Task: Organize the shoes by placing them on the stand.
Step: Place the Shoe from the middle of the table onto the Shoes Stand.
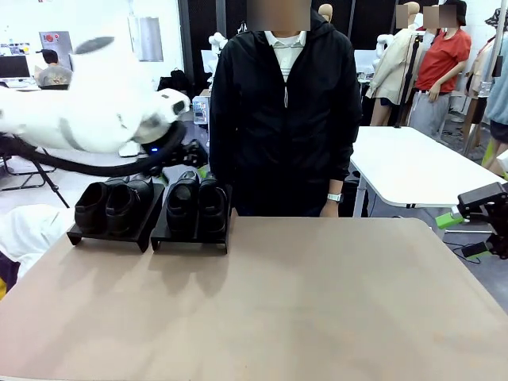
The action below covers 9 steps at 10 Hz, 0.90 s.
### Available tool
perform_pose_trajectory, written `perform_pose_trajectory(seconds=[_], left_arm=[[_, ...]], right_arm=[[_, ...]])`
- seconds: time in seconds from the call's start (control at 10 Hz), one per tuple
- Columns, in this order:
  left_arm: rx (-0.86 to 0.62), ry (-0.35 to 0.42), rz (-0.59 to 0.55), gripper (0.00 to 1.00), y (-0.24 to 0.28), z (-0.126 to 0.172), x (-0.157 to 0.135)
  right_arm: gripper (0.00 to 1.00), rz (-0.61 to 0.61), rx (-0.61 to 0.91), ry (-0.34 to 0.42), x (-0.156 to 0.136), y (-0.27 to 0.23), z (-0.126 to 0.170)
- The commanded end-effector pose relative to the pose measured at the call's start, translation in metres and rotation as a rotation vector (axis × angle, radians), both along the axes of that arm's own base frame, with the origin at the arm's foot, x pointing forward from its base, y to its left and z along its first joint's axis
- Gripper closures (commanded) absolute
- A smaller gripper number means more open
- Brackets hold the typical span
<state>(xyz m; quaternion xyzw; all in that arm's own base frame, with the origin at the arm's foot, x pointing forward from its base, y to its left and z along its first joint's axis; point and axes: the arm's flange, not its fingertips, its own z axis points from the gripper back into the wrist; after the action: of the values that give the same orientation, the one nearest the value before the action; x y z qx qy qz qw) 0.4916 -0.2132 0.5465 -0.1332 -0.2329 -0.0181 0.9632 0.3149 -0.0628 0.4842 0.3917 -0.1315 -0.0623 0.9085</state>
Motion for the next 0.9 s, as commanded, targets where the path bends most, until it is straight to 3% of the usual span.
perform_pose_trajectory(seconds=[0.0, 0.2, 0.4, 0.5, 0.6, 0.8], left_arm=[[-0.053, 0.219, -0.059, 0.00, 0.094, 0.020, -0.048], [-0.253, 0.307, -0.002, 0.00, 0.177, -0.001, -0.090], [-0.330, 0.391, 0.118, 0.00, 0.228, -0.033, -0.105], [-0.332, 0.403, 0.089, 0.00, 0.232, -0.040, -0.099], [-0.319, 0.371, 0.048, 0.00, 0.223, -0.022, -0.116], [-0.319, 0.371, 0.048, 0.00, 0.223, -0.022, -0.116]], right_arm=[[0.00, -0.013, 0.021, 0.009, 0.001, 0.002, 0.005], [0.00, -0.013, 0.021, 0.009, 0.001, 0.002, 0.005], [0.00, -0.013, 0.021, 0.009, 0.001, 0.002, 0.005], [0.00, -0.013, 0.021, 0.009, 0.001, 0.002, 0.005], [0.00, -0.013, 0.021, 0.009, 0.001, 0.002, 0.005], [0.00, -0.013, 0.021, 0.009, 0.001, 0.002, 0.005]])
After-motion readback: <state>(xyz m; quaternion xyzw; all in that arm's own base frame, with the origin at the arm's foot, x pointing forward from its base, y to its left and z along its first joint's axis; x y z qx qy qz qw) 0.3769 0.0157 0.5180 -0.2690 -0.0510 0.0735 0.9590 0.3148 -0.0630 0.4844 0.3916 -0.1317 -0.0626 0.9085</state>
